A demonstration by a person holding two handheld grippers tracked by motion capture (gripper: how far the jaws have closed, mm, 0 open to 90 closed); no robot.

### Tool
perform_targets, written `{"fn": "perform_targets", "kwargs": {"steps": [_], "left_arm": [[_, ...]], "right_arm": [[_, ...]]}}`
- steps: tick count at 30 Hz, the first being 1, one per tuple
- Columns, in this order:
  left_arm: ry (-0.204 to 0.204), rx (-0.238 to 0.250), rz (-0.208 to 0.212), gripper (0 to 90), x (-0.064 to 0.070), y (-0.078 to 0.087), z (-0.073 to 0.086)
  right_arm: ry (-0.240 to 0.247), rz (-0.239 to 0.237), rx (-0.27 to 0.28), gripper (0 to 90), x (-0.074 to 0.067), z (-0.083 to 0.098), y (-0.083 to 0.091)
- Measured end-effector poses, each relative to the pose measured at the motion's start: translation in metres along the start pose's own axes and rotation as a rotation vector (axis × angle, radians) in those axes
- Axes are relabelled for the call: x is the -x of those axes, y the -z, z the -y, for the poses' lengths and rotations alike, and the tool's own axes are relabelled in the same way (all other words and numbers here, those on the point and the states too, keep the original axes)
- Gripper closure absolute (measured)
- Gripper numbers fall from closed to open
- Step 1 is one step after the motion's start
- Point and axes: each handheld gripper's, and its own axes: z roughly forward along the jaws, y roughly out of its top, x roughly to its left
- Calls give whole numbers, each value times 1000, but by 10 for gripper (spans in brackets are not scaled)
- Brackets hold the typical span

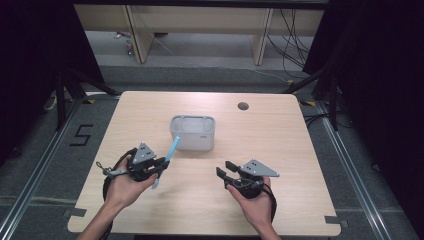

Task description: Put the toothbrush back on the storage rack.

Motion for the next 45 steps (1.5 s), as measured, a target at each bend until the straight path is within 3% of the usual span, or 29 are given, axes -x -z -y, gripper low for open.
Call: {"fn": "perform_targets", "kwargs": {"steps": [3,5,9,10,15,17,21,25,28,29,31,32,37,39,42,44,45], "left_arm": [[-20,11,8,782,3,-2,0],[-22,19,11,782,7,-3,-2],[-43,30,24,781,13,-7,-4],[-46,23,29,781,15,-7,-4],[-71,12,46,781,22,-11,-7],[-79,10,54,781,24,-14,-7],[-91,6,63,781,29,-16,-8],[-100,11,70,781,33,-18,-10],[-130,-18,75,781,35,-18,-12],[-133,-18,77,781,35,-18,-12],[-135,-4,76,781,37,-20,-12],[-137,-6,83,781,37,-20,-12],[-159,-9,79,781,37,-19,-13],[-193,-19,74,781,36,-18,-14],[-221,-47,82,781,34,-16,-14],[-242,-69,97,781,33,-15,-14],[-251,-80,105,781,33,-14,-14]], "right_arm": [[-27,-13,2,555,-3,-2,-1],[0,-14,9,558,-4,-4,-3],[-16,-33,13,568,-8,-7,-6],[11,-32,32,572,-8,-7,-7],[-16,-72,31,592,-16,-14,-11],[4,-67,37,593,-16,-16,-12],[-17,-89,37,598,-20,-20,-16],[-1,-96,41,598,-22,-24,-18],[-3,-106,50,597,-24,-26,-21],[-24,-123,43,596,-25,-27,-22],[-37,-120,42,595,-27,-28,-23],[-6,-118,49,594,-25,-29,-24],[-21,-129,26,578,-24,-30,-26],[-13,-136,12,555,-22,-33,-25],[54,-124,-26,509,-17,-40,-22],[133,-107,-66,485,-12,-45,-19],[145,-110,-98,474,-12,-48,-18]]}}
